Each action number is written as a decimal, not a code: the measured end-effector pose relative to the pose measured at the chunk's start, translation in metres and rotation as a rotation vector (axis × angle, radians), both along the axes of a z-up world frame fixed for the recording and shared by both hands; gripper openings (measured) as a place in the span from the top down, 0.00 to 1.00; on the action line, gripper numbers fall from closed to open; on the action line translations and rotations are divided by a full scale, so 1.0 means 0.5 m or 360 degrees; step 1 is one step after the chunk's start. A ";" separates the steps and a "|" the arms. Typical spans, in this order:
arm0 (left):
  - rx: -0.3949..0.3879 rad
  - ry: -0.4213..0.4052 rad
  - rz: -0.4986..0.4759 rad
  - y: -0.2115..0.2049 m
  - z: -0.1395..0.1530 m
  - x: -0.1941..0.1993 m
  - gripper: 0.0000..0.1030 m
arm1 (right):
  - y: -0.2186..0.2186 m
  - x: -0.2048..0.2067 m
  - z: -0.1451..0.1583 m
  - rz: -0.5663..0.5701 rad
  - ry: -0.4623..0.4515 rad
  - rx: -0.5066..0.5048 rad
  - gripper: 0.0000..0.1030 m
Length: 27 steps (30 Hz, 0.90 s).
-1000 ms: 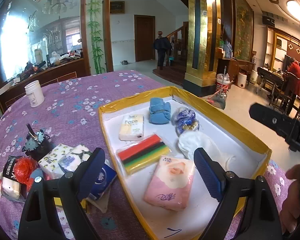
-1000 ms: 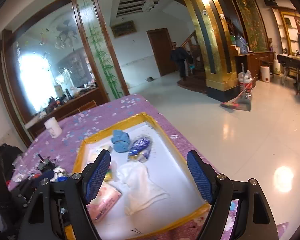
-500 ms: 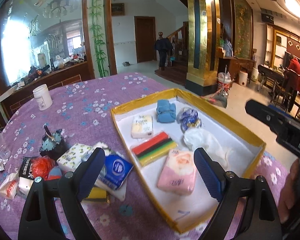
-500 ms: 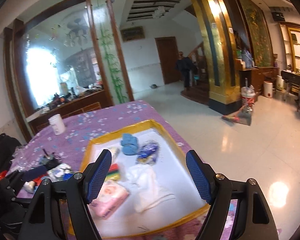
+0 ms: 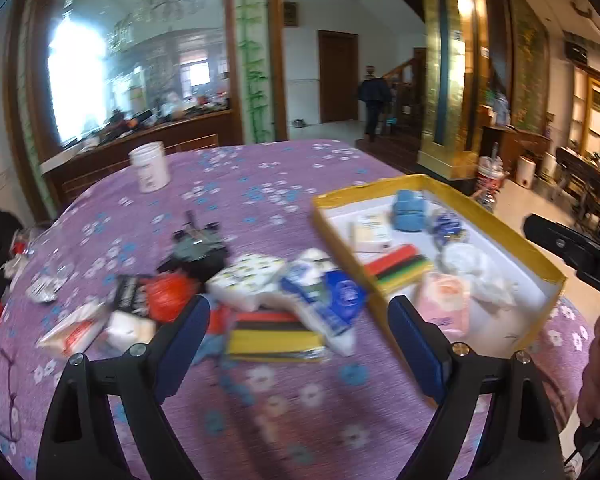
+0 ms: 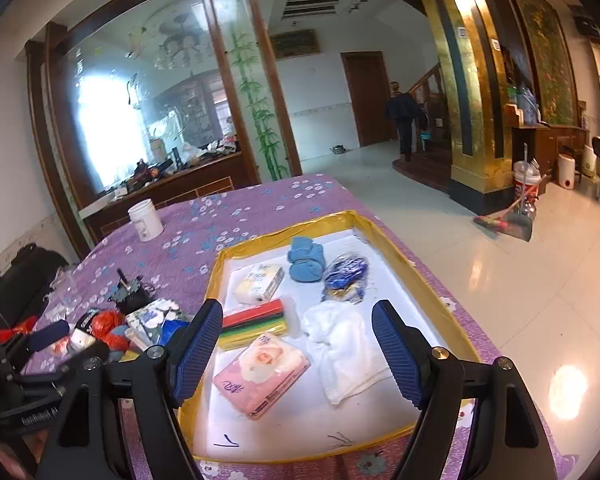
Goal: Organize soft objects
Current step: 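Move both open grippers from the tray back to the table items, then grasp the blue Vinda tissue pack with the right gripper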
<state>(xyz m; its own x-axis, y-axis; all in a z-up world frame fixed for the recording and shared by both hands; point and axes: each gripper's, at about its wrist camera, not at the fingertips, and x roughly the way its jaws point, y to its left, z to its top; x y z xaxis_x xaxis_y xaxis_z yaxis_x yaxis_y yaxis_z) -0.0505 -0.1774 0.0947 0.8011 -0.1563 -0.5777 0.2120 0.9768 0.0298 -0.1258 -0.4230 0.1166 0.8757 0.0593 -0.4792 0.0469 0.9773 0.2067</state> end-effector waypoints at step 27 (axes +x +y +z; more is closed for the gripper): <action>-0.0141 0.0223 0.0437 0.301 -0.085 0.007 0.13 | 0.136 0.044 -0.038 0.0355 0.0157 -0.0017 0.21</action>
<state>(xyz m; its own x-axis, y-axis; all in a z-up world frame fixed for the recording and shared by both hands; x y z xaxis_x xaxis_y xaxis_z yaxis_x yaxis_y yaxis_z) -0.0470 -0.0269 0.0523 0.7337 -0.0001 -0.6794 -0.0636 0.9956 -0.0688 -0.1037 -0.3552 0.0976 0.7904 0.2405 -0.5635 -0.1510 0.9678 0.2012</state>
